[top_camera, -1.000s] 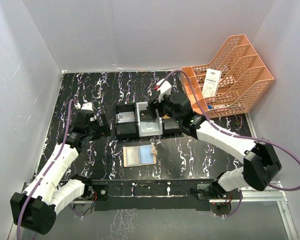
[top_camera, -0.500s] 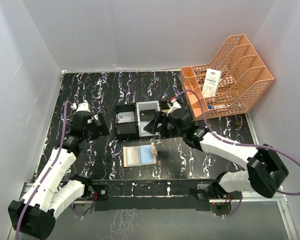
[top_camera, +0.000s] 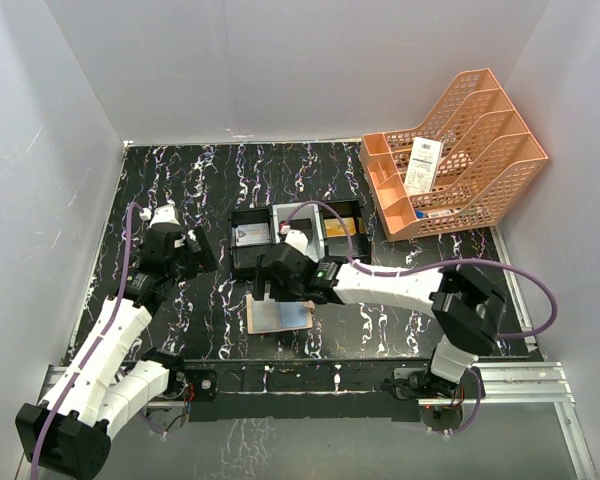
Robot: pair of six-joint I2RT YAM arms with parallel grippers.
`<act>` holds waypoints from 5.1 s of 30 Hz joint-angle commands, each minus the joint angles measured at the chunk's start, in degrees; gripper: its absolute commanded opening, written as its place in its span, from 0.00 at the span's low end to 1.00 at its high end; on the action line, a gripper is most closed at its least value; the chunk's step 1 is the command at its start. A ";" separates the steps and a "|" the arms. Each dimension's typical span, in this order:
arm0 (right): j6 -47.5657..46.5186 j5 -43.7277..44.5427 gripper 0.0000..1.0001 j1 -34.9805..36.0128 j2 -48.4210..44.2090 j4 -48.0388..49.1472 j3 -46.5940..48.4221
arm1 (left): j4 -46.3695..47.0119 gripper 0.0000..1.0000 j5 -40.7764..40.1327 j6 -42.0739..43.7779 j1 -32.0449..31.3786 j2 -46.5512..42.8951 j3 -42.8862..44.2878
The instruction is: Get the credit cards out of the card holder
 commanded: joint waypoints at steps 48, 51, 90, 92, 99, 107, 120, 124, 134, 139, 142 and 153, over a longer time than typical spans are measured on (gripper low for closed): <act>-2.36 5.14 0.66 3.17 21.06 -19.98 20.86 | -1.49 0.99 -0.70 -0.31 0.25 1.31 0.01; -2.26 5.43 0.64 3.17 20.85 -19.47 19.50 | -1.54 0.99 -0.63 -0.31 0.25 1.46 0.04; -4.32 3.97 0.62 2.82 20.75 -21.23 25.58 | -1.40 0.99 -0.32 -0.31 0.23 1.63 -0.02; -4.13 4.00 0.62 2.82 21.94 -21.56 25.79 | -1.39 0.99 -0.38 -0.31 0.25 1.64 -0.07; -3.45 4.70 0.52 2.80 23.22 -22.06 24.20 | -1.50 0.99 -0.23 -0.31 0.25 2.10 0.00; -4.10 -1.31 0.42 1.54 18.50 -12.63 17.00 | -1.21 0.99 0.57 -0.13 0.25 2.17 -0.09; 1.51 -16.29 0.33 -4.38 11.08 6.54 1.34 | 5.08 0.98 26.17 -3.75 0.25 0.54 -4.58; 2.83 -17.24 0.33 -5.48 10.11 8.93 -1.19 | 18.11 0.92 42.55 -12.92 0.19 -1.52 -14.30; 2.88 -17.75 0.33 -5.80 11.07 9.18 -2.52 | 27.66 0.80 49.73 -16.44 -1.69 2.53 -21.98; 2.87 -18.01 0.33 -5.83 11.25 9.37 -2.67 | 32.36 0.65 47.75 -19.23 -4.98 4.52 -24.22; 2.86 -18.24 0.33 -5.80 11.42 9.47 -2.71 | 32.59 0.57 45.40 -20.08 -7.33 5.79 -25.23; 3.18 -18.37 0.33 -5.82 11.60 9.82 -2.91 | 31.03 0.38 39.92 -21.05 -9.94 5.20 -27.07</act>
